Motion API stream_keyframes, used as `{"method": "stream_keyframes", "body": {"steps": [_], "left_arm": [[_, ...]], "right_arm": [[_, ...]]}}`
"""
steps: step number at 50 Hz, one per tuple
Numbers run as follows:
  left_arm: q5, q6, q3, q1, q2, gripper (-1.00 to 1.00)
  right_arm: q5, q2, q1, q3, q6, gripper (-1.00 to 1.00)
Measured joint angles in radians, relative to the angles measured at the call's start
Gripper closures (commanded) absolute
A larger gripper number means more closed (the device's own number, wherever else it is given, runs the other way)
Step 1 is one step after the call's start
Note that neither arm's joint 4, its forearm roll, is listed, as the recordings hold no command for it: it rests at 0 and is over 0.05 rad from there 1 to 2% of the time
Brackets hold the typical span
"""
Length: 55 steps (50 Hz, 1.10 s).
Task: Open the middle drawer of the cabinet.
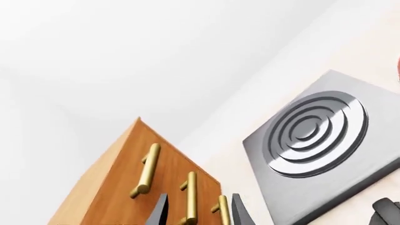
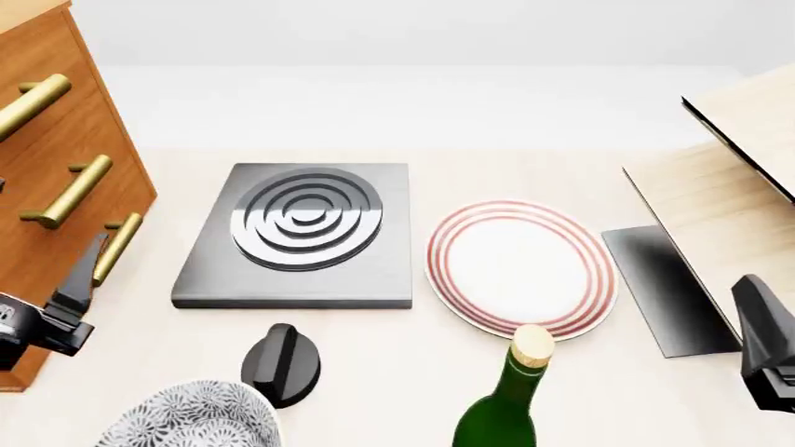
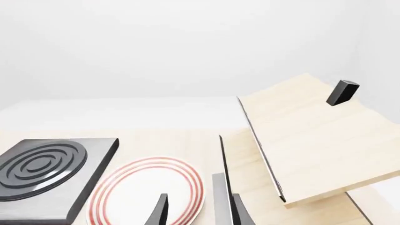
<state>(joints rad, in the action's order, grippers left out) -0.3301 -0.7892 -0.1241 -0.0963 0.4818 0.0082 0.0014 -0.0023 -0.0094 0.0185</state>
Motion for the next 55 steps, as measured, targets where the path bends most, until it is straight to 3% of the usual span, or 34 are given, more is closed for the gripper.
{"method": "stream_keyframes", "body": {"steps": [34, 55], "left_arm": [[-0.47, -0.204, 0.106, 0.042, 0.359, -1.0], [-0.726, -0.249, 0.116, 0.066, 0.638, -1.0]], "right_arm": [[-0.001, 0.001, -0.001, 0.001, 0.0, -1.0], [-0.001, 0.0, -0.002, 0.001, 0.0, -1.0]]}}
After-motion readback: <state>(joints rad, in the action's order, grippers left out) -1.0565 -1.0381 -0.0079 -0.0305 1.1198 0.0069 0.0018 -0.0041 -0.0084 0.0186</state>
